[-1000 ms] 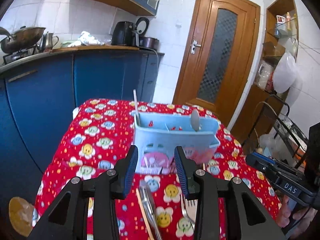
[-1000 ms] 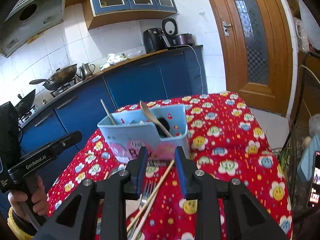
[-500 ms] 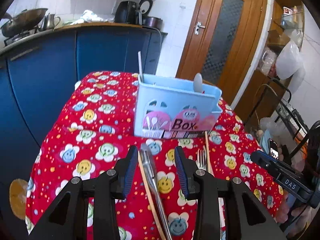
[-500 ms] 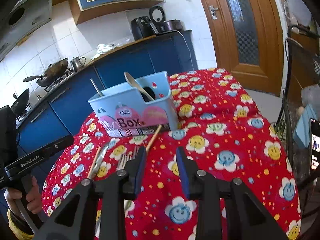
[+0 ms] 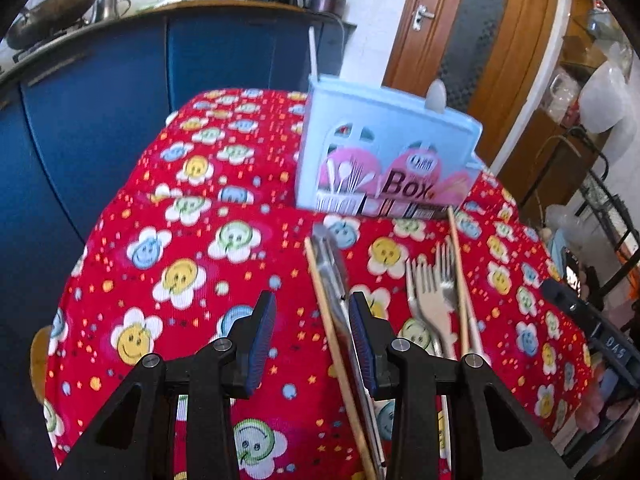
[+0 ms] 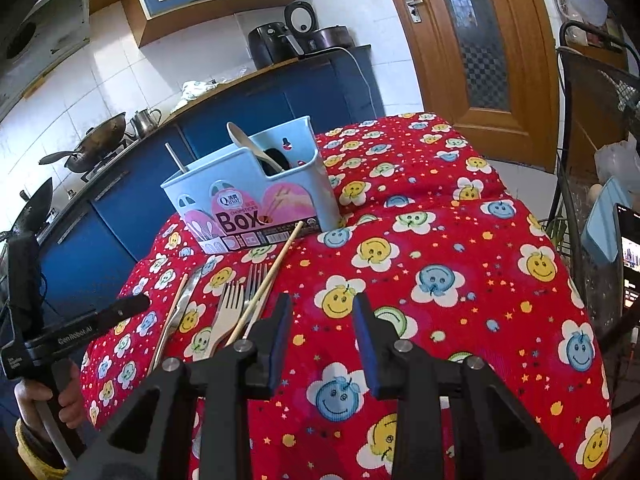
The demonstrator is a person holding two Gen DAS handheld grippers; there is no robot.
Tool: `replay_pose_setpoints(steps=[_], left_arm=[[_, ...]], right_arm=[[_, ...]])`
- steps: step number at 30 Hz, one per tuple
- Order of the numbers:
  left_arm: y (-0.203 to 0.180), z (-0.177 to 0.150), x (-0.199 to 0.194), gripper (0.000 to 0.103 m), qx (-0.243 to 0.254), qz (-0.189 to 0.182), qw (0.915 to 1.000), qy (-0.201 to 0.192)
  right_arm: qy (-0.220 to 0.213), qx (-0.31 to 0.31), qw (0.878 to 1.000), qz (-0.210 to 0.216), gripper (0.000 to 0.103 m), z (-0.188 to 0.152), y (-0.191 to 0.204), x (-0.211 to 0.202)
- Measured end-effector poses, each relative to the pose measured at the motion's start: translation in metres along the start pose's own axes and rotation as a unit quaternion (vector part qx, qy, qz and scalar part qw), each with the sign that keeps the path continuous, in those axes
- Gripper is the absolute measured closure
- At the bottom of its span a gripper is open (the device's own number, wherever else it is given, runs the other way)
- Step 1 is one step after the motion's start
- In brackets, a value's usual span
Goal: Organize utensils
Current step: 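Grasp a wooden chopstick with the left tool while the right tool grasps another wooden chopstick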
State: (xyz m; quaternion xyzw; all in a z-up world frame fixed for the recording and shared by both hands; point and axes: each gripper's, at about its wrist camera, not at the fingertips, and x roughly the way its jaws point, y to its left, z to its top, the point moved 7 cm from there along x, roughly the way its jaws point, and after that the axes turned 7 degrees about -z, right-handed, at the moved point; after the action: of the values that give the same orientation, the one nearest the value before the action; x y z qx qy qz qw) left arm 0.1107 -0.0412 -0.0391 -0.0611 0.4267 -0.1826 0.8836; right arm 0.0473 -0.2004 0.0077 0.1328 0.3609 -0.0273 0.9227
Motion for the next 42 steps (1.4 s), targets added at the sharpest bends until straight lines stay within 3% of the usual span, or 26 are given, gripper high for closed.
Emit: replay_pose_setpoints(steps=[15,21,26,29,33,42], left_arm=[[0.005,-0.012,0.028,0.065,-0.004,0.006,0.9983,0.057],[0.000,-0.009,0.034,0.065,0.029,0.020,0.9974,0.063],[0.003,-0.004,0.036,0.093,0.034,0.023,0.9969,0.067],[0.010,-0.003,0.035,0.098,0.013,0.011,0.9979,0.063],[0.022,-0.004,0.029,0.098,-0.025,-0.018,0.9986,0.044],[0.029,0.009,0.002,0.098,-0.041,-0.039,0.9980,-0.027]], right_arm=[[0.010,0.008,1.000,0.002,0.068,-0.005,-0.005,0.005],[0.014,0.006,1.000,0.003,0.068,-0.006,-0.004,0.007],[0.020,0.003,1.000,0.005,0.068,-0.008,-0.001,0.010],[0.026,0.001,1.000,0.008,0.068,-0.009,0.002,0.013],[0.038,-0.002,0.999,0.010,0.068,-0.007,0.007,0.019],[0.067,0.009,0.997,0.023,0.068,0.008,0.023,0.044]])
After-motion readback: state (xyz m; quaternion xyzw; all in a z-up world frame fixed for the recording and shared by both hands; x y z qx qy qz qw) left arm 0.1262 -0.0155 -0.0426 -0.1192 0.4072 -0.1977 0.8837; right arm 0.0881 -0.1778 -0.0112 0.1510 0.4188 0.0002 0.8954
